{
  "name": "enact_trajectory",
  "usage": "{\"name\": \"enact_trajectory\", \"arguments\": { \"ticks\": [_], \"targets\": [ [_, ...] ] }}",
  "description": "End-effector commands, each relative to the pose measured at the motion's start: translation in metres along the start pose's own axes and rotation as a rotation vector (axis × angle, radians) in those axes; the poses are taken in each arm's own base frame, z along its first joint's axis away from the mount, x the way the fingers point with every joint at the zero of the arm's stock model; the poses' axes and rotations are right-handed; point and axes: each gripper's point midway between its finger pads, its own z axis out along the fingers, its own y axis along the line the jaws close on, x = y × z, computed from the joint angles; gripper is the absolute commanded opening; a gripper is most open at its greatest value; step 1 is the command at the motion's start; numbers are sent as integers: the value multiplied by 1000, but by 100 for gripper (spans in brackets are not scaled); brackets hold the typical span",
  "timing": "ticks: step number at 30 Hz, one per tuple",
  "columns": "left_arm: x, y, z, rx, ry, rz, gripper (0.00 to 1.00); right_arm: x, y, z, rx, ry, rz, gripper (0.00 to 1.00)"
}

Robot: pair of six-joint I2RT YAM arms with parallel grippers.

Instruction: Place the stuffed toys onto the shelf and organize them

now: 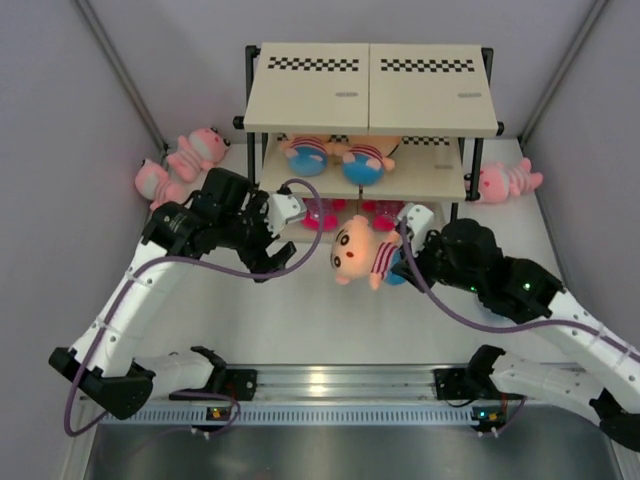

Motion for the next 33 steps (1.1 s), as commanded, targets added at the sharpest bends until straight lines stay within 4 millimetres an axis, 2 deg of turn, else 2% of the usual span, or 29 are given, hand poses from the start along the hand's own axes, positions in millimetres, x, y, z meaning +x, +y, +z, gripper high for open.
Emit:
{"name": "enact_trajectory", "arguments": {
  "ticks": [1,2,5,9,12,13,14,18,21,25,31,33],
  "targets": [
    [-18,30,-25,-198,-69,-22,98,-14,-33,-43,225,-96,246,0],
    [-19,34,-26,-216,-68,-32,99,-19,-48,-59,315,-133,279,0],
    [-16,45,-30,-267,-57,-60,99,-16,-77,-91,516,-192,420,0],
    [-14,54,-28,-298,-39,-87,99,-33,-105,-112,673,-278,459,0],
    [-15,55,-28,-299,-40,-98,98,-56,-131,-126,814,-371,474,0],
    [-16,56,-29,-302,-42,-98,99,-61,-135,-122,822,-392,468,0],
    [-15,56,-30,-304,-44,-103,99,-75,-142,-121,837,-450,480,0],
    [-14,57,-35,-318,-52,-105,99,-88,-166,-110,883,-513,521,0],
    [-13,57,-39,-326,-59,-104,99,-94,-181,-88,846,-523,555,0],
    [-11,57,-40,-330,-60,-105,99,-92,-197,-62,830,-506,595,0],
    [-11,56,-41,-327,-62,-100,99,-93,-214,-54,871,-583,637,0],
    [-11,56,-40,-326,-61,-101,99,-90,-220,-44,872,-560,643,0]
  ]
}}
